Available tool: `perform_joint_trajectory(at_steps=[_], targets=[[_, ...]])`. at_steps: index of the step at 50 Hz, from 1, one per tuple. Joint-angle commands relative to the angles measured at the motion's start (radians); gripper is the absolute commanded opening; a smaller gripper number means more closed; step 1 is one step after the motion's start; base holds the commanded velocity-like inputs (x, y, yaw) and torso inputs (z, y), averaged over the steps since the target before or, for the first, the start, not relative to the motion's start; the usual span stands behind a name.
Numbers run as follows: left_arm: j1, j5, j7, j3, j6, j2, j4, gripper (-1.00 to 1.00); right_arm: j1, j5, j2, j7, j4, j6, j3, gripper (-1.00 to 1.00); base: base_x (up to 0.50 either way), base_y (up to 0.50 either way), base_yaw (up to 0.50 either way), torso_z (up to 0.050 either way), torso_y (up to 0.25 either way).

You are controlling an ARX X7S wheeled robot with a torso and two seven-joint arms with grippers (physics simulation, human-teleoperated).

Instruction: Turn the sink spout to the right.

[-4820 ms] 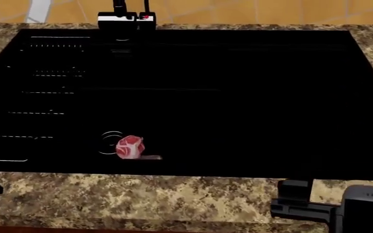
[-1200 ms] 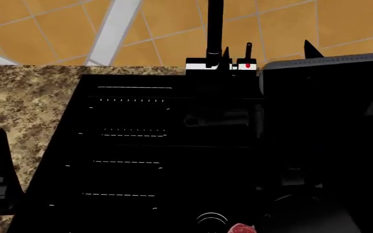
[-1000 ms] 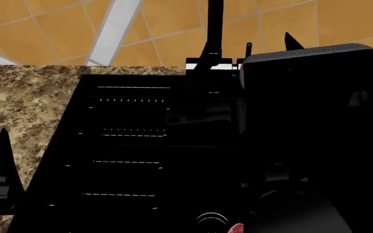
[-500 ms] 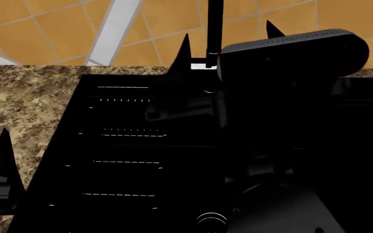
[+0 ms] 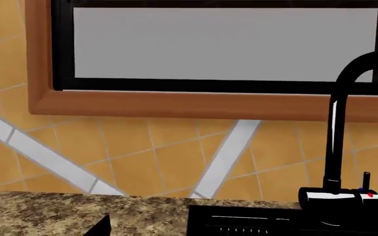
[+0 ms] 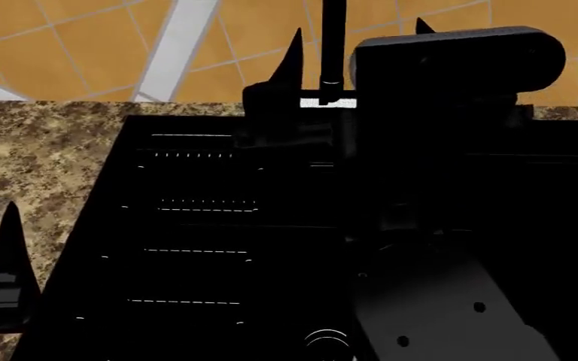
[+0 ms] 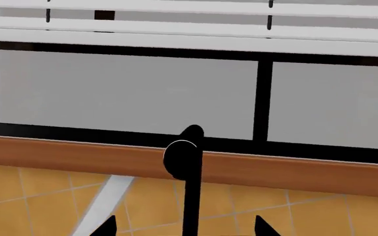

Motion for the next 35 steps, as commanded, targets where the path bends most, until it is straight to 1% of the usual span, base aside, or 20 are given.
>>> perform_joint_trajectory(at_steps=[1,6,21,35], targets=[[-0.003,-0.003,0.000,0.005,0.000,-0.003,-0.006,1.00,0.001,-0.022,-0.014,-0.007,0.111,-0.107,-0.013,1.00,0.00,0.00,0.00,0.000,0.000],[-0.004,-0.005,-0.005,0.006,-0.005,-0.005,-0.002,1.00,0.013,-0.039,-0.020,-0.017,0.175,-0.165,-0.031,1.00,0.00,0.00,0.00,0.000,0.000],[-0.005,-0.015,-0.007,0.004,-0.003,-0.007,-0.008,1.00,0.119,-0.043,-0.045,-0.041,0.323,-0.232,-0.060,1.00,0.00,0.00,0.00,0.000,0.000],[-0.002,-0.018,-0.009,0.004,0.006,-0.009,-0.007,1.00,0.159,-0.053,-0.050,-0.069,0.468,-0.334,-0.087,1.00,0.00,0.00,0.00,0.000,0.000]])
